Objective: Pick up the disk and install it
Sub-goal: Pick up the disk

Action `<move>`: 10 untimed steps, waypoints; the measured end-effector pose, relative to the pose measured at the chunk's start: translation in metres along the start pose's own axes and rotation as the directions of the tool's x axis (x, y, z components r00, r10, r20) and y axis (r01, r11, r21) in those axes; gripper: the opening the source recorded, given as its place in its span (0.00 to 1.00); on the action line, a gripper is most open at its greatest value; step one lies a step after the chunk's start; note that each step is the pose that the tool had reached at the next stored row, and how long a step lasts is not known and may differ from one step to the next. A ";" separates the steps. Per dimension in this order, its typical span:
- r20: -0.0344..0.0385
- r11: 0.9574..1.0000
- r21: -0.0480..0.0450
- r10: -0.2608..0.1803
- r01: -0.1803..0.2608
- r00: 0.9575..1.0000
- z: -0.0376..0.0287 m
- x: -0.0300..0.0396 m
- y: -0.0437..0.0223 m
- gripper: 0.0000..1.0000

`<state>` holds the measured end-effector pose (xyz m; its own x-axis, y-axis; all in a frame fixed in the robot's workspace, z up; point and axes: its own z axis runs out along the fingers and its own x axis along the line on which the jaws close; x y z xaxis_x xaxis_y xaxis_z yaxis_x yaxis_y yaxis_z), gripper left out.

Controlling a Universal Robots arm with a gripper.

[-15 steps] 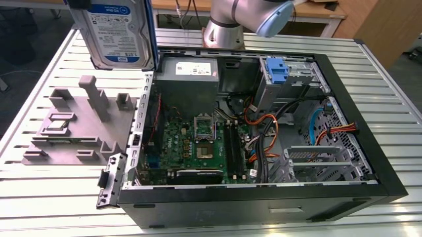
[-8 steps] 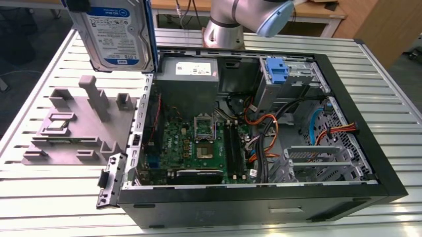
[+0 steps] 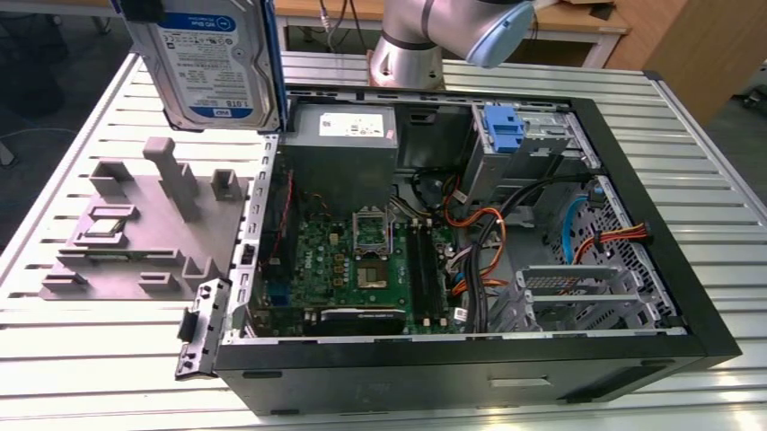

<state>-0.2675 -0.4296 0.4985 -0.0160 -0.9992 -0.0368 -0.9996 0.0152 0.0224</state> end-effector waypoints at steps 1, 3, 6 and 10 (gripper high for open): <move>0.000 1.000 0.000 0.000 0.000 1.000 0.0001 0.0000 -0.0002 0.37; 0.000 1.000 0.000 0.000 0.000 1.000 0.0000 0.0003 -0.0022 0.37; 0.000 1.000 0.000 0.000 0.000 1.000 0.0002 0.0037 -0.0042 0.37; 0.000 1.000 0.000 0.000 0.000 1.000 0.0004 0.0122 -0.0045 0.37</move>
<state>-0.2632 -0.4418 0.4976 -0.0160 -0.9992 -0.0364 -0.9996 0.0152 0.0224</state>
